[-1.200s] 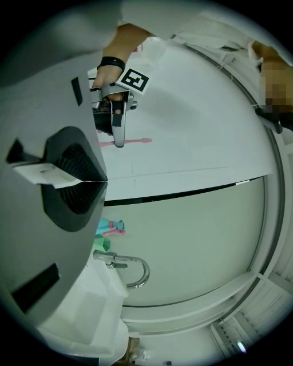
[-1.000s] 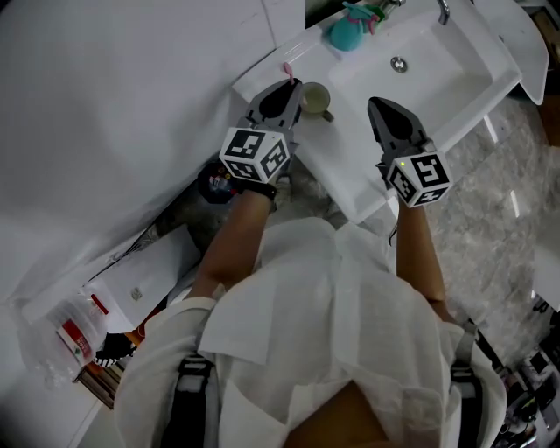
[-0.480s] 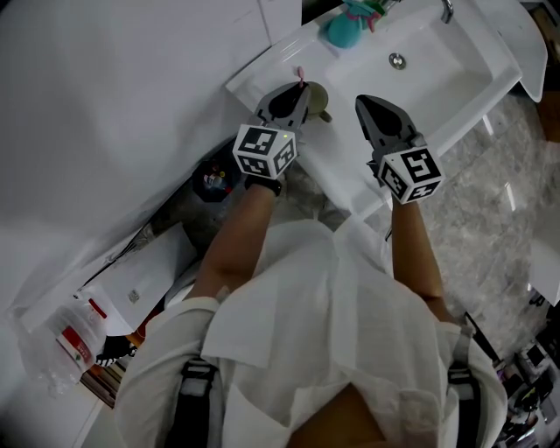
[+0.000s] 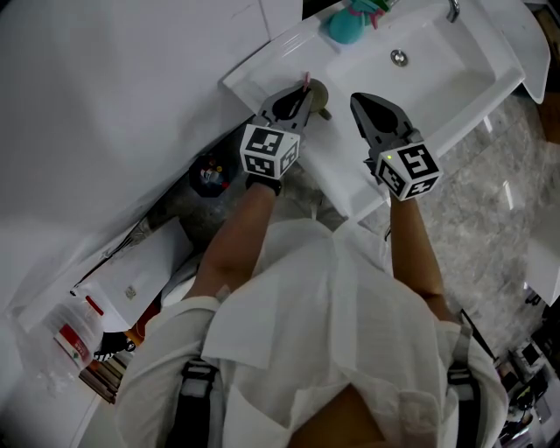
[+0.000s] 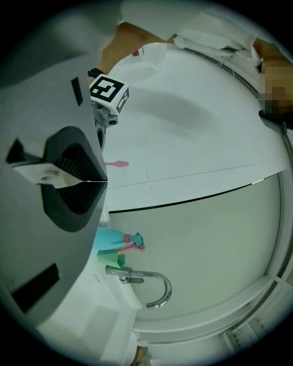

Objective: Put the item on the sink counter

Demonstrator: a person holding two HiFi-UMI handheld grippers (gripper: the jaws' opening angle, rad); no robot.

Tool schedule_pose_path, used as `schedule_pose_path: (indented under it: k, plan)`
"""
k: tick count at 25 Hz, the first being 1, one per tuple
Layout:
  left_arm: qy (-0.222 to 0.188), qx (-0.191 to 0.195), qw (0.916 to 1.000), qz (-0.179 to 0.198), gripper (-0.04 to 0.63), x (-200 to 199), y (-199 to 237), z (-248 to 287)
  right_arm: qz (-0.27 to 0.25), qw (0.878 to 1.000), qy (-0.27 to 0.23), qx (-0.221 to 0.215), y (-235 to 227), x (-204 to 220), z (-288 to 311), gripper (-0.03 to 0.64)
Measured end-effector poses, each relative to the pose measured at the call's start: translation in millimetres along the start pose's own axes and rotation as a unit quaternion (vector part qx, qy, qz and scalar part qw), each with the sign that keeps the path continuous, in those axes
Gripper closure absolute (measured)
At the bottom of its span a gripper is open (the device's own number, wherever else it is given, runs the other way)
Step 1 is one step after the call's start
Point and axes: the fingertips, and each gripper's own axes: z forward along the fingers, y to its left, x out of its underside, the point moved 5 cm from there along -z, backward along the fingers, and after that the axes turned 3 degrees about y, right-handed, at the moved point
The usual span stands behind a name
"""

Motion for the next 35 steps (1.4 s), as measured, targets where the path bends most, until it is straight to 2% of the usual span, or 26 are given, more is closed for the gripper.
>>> schedule_pose_path:
  k: [6, 10, 13, 25, 29, 35]
  plan:
    - [0.006, 0.004, 1.0000, 0.002, 0.565, 4.4, -2.4, 4.0, -0.014, 0.998, -0.004, -0.058, 14.6, -6.7, 27.2, 0.606]
    - [0.008, 0.007, 0.9999, 0.000, 0.565, 6.9, -3.3, 4.8, -0.033, 0.996, 0.000, -0.081, 22.9, -11.7, 47.1, 0.601]
    - [0.008, 0.007, 0.9999, -0.003, 0.565, 7.5, -3.4, 5.1, -0.034, 0.996, 0.009, -0.088, 24.5, -11.2, 56.6, 0.557]
    - [0.012, 0.017, 0.9998, -0.002, 0.566, 10.7, -1.0, 6.2, -0.042, 0.993, 0.024, -0.106, 27.5, -10.7, 76.5, 0.557]
    - [0.016, 0.020, 0.9997, 0.003, 0.565, 12.2, -0.9, 6.2, -0.064, 0.992, 0.030, -0.103, 29.5, -11.0, 78.7, 0.568]
    - [0.013, 0.035, 0.9993, 0.005, 0.553, 12.7, -1.0, 7.4, -0.069, 0.992, 0.031, -0.096, 27.7, -10.5, 80.7, 0.569]
